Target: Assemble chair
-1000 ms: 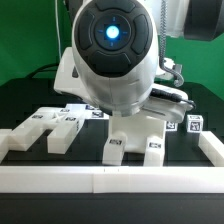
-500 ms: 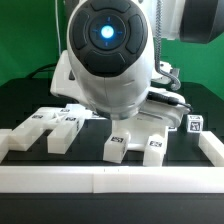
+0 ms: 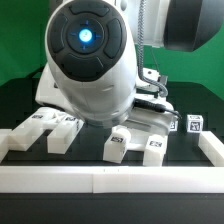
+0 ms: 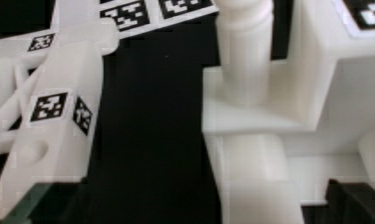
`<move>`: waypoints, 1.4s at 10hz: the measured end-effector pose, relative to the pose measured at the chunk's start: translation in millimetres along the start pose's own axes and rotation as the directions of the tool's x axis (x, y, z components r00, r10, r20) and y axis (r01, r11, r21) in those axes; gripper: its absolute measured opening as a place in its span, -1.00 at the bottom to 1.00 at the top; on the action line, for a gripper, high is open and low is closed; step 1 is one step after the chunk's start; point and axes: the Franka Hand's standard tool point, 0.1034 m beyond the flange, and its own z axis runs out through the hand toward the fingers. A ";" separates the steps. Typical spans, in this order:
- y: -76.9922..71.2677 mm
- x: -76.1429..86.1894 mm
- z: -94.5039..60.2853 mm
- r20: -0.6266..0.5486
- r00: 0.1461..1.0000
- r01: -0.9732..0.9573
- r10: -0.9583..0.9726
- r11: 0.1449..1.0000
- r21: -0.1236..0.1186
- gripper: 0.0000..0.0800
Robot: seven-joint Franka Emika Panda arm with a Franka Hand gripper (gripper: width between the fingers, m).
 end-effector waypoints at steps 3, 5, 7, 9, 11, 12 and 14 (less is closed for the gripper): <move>1.0 1.4 -3.5 -0.017 1.000 -0.015 0.015 1.000 0.005 0.62; -7.6 16.4 -21.5 -0.230 0.973 0.003 0.002 1.000 0.023 0.62; -7.2 9.1 -23.1 -0.335 0.942 0.019 -0.003 0.999 0.046 0.62; -6.2 5.1 -48.2 -0.519 0.854 0.082 -0.037 0.995 0.063 0.62; 6.6 -2.2 -60.7 -0.627 0.778 0.115 -0.043 0.991 0.075 0.62; 15.7 -1.5 -65.6 -0.722 0.692 0.128 -0.033 0.989 0.078 0.62; 32.5 -5.5 -49.3 -0.754 0.656 0.128 -0.019 0.988 0.086 0.62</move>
Offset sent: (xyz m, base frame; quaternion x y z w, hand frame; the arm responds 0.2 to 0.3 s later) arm 0.0000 0.0000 0.0000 0.0000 0.1296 0.0000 0.9916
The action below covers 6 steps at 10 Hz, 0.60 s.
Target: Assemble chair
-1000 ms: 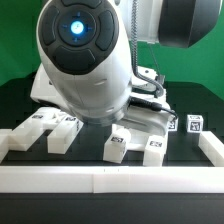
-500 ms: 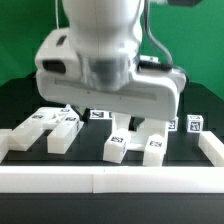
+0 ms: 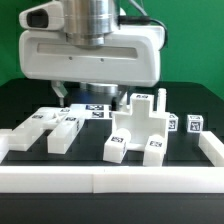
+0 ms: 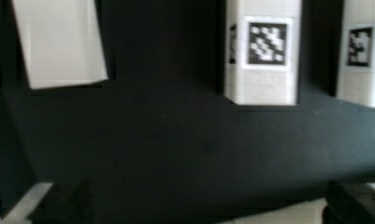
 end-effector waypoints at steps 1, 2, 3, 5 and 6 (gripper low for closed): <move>-2.7 1.8 -0.6 0.002 1.000 0.003 -0.003 1.000 0.000 0.62; -2.9 1.9 -0.5 0.001 1.000 0.004 -0.004 1.000 0.000 0.62; -2.5 1.7 -0.3 0.002 1.000 0.003 -0.003 1.000 0.000 0.62; 6.1 0.2 2.0 0.001 0.997 0.072 -0.072 0.997 0.007 0.62; 18.7 -3.2 5.3 0.005 0.995 0.103 -0.103 0.995 0.011 0.62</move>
Offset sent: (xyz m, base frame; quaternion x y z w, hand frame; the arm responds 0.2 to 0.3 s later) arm 0.0000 0.0000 0.0000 0.0000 0.0000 0.0000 1.0000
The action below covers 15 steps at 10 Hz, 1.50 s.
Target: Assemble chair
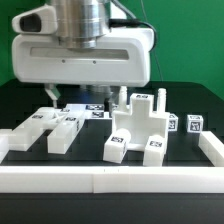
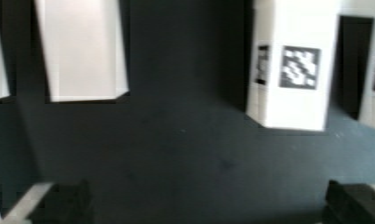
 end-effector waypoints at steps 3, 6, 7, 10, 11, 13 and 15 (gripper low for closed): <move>28.4 -21.7 22.7 -0.006 0.999 0.038 -0.038 0.999 0.002 0.62; 30.3 -21.0 23.0 -0.010 1.000 0.023 -0.023 1.000 0.002 0.62; 31.3 -20.5 23.3 -0.015 1.000 0.022 -0.022 1.000 0.003 0.62; 48.0 -27.1 32.2 -0.116 0.993 0.002 -0.005 1.000 -0.020 0.62; 54.7 -35.9 36.5 -0.178 0.984 -0.007 0.000 0.999 -0.039 0.62; 51.9 -46.0 43.2 -0.140 0.990 -0.007 0.003 1.000 -0.027 0.62; 44.7 -45.4 44.6 -0.143 0.990 -0.005 0.001 1.000 -0.027 0.62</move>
Offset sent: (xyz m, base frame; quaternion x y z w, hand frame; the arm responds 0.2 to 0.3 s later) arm -0.0093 -0.0151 -0.0075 0.0053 0.0348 0.0480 0.9982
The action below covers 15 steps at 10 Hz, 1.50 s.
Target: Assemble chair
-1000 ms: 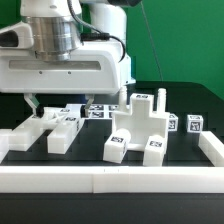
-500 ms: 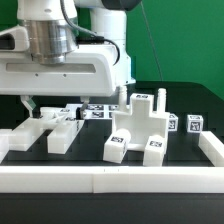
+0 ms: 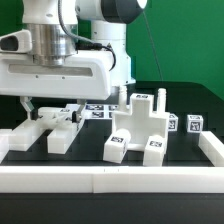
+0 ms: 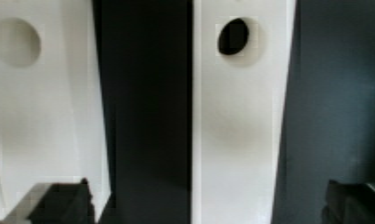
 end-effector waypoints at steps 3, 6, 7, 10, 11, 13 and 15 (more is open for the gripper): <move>-1.3 0.8 0.3 0.000 1.000 -0.005 0.005 1.000 -0.001 0.62; -3.9 -4.7 10.5 0.003 1.000 0.030 -0.030 1.000 -0.009 0.62; -5.5 -7.3 13.6 0.008 0.999 0.033 -0.032 0.999 -0.008 0.62; -6.0 -15.7 19.1 0.014 0.999 0.034 -0.034 0.999 -0.013 0.62; -8.7 -16.2 19.6 0.015 0.999 0.034 -0.034 0.999 -0.012 0.62; -19.0 -16.3 20.2 0.017 0.999 0.037 -0.037 0.999 -0.009 0.62; -28.1 -15.5 20.9 0.017 0.999 0.046 -0.046 0.999 -0.004 0.62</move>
Offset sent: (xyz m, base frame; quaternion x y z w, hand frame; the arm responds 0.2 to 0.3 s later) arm 0.0000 0.0000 0.0000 0.0000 0.0000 0.0000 1.0000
